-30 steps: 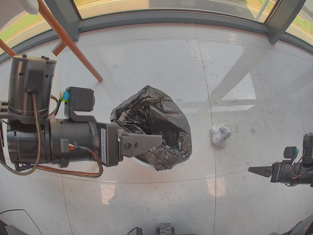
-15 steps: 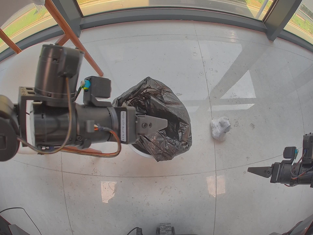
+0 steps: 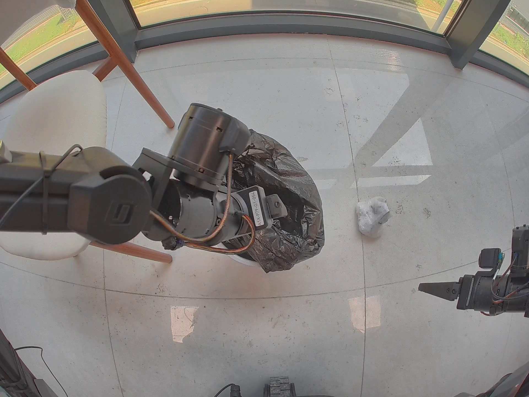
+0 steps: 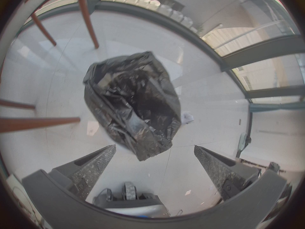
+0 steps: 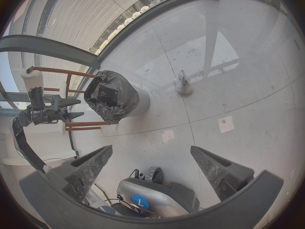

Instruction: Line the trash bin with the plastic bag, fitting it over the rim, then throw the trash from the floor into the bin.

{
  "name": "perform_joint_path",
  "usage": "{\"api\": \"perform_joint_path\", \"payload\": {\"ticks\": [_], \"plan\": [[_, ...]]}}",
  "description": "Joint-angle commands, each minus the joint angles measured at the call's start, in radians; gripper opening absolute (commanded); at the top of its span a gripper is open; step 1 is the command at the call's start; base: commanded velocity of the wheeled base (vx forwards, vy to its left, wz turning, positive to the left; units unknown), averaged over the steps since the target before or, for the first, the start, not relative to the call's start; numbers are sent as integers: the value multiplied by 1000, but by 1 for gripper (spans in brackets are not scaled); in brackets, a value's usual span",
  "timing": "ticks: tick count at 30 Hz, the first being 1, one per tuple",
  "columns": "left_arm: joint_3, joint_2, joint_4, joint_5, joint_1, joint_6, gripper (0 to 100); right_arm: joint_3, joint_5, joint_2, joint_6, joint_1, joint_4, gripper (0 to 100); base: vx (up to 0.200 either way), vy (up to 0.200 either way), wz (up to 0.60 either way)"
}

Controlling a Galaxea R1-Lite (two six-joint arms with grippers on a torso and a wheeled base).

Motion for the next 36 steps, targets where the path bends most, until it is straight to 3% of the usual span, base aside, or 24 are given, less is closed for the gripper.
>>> {"api": "perform_joint_path", "payload": {"ticks": [1,15,24,33,34,36], "plan": [[-147,82,133,6,17,-128,100,3,1,-1,0,-4,1,100,0,0,0],[-288,242,155,15,103,-139,100,0,1,5,-1,-9,1,100,0,0,0],[-415,329,201,17,107,-142,100,0,1,4,2,-9,1,100,0,0,0],[-424,351,202,18,109,-142,100,-3,1,4,2,-12,-1,100,0,0,0],[-424,352,202,18,109,-142,0,-3,1,4,2,-12,-1,100,0,0,0],[-431,372,199,18,124,-144,0,-2,1,4,2,-14,-1,100,0,0,0]]}}
